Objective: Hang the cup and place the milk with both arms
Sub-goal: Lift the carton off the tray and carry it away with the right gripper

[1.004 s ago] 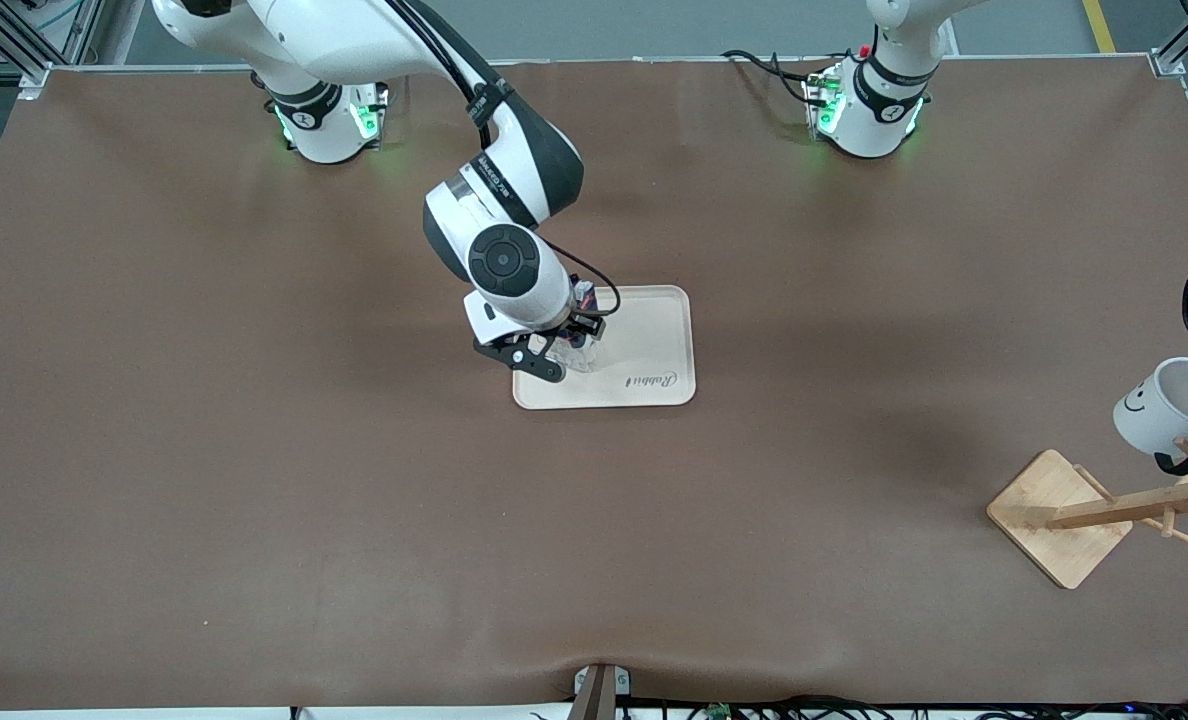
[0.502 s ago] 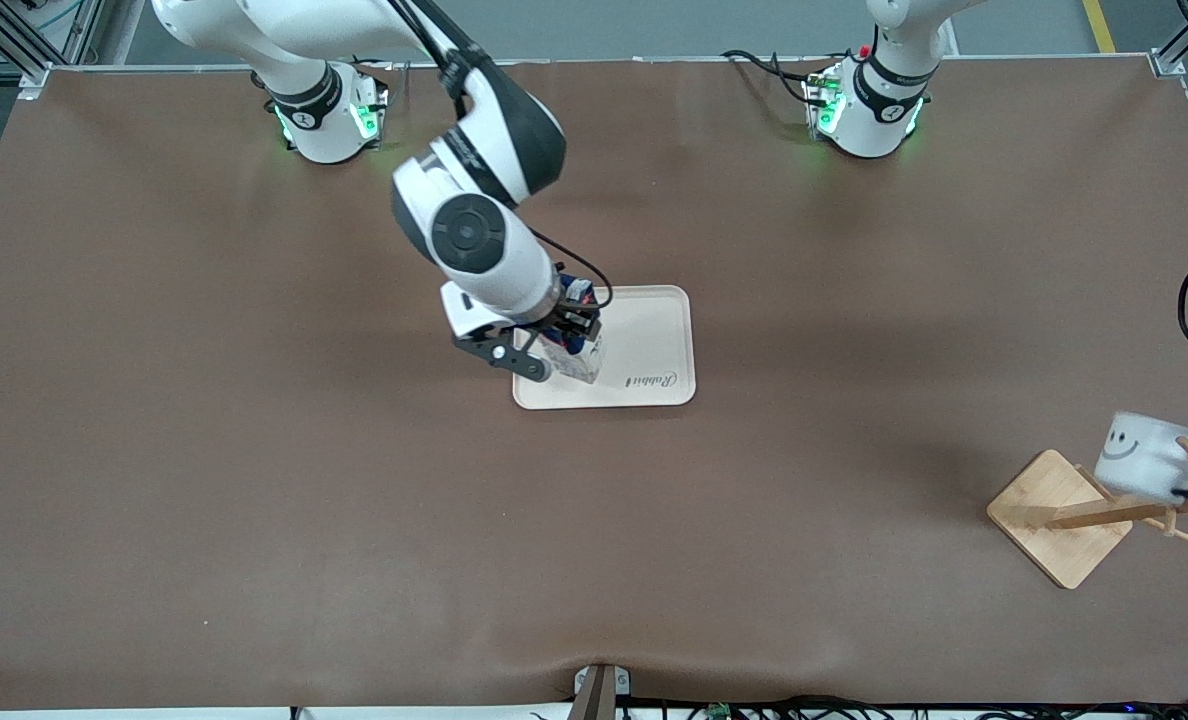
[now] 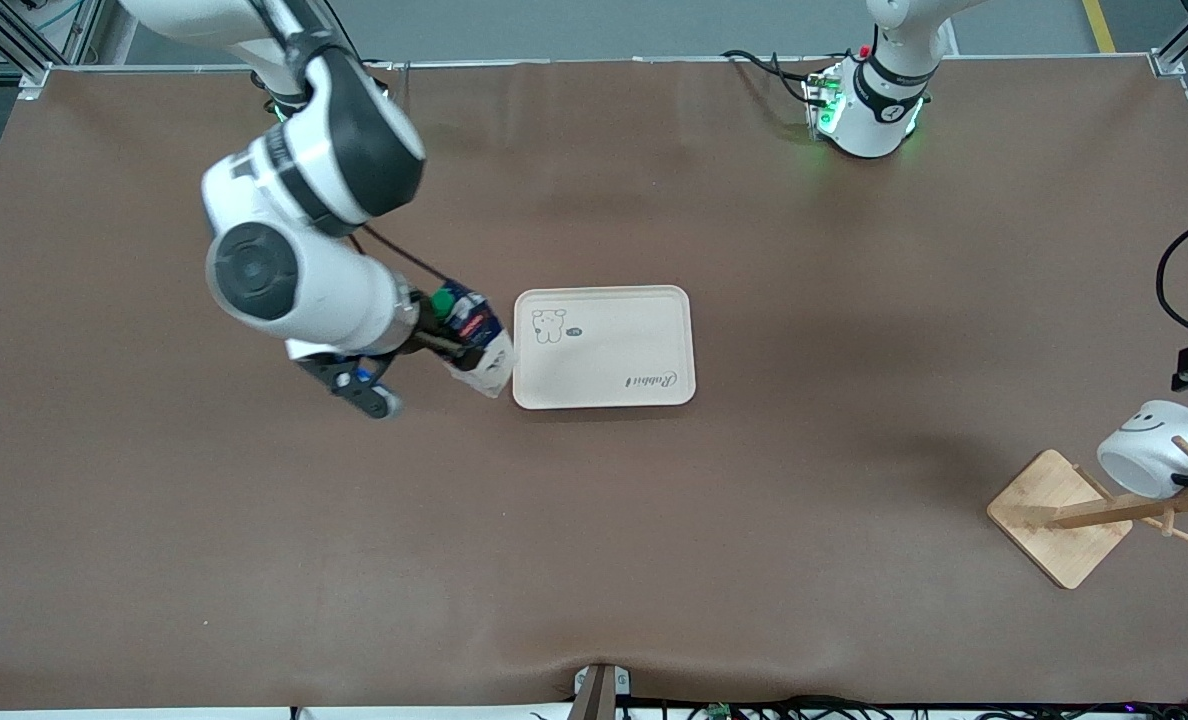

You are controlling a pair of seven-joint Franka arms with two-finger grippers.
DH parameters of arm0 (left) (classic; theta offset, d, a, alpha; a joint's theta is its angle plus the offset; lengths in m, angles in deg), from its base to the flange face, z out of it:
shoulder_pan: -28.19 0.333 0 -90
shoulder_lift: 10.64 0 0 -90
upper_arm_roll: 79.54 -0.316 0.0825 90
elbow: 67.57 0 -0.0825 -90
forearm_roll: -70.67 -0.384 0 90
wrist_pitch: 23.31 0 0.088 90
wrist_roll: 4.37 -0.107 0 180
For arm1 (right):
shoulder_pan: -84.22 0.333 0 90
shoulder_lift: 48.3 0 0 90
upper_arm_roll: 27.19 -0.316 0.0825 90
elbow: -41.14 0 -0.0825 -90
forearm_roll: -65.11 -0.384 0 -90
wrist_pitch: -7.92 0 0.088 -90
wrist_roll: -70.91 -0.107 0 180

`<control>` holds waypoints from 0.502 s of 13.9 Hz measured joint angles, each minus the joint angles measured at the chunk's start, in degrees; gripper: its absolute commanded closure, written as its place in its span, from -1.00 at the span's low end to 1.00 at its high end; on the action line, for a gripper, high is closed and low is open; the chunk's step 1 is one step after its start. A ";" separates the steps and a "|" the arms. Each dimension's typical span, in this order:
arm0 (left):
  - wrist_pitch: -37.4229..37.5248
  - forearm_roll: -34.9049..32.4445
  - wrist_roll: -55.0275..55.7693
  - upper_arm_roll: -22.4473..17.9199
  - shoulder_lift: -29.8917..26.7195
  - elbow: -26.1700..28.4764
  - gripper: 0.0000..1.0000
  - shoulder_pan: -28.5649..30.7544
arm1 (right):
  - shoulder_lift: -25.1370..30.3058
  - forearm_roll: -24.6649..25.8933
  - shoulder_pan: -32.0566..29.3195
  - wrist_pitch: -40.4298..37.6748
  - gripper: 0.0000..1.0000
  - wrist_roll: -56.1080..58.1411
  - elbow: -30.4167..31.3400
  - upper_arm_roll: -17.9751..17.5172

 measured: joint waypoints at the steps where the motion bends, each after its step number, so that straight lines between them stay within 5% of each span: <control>1: 2.54 0.10 3.34 1.05 -1.07 -0.04 -1.00 -0.04 | 0.23 0.50 -1.20 -0.76 1.00 0.28 -0.13 0.23; 7: 13.26 3.77 15.93 3.20 -6.62 -0.06 -1.00 -0.23 | 1.94 3.13 -9.08 -8.34 1.00 15.70 -0.60 1.74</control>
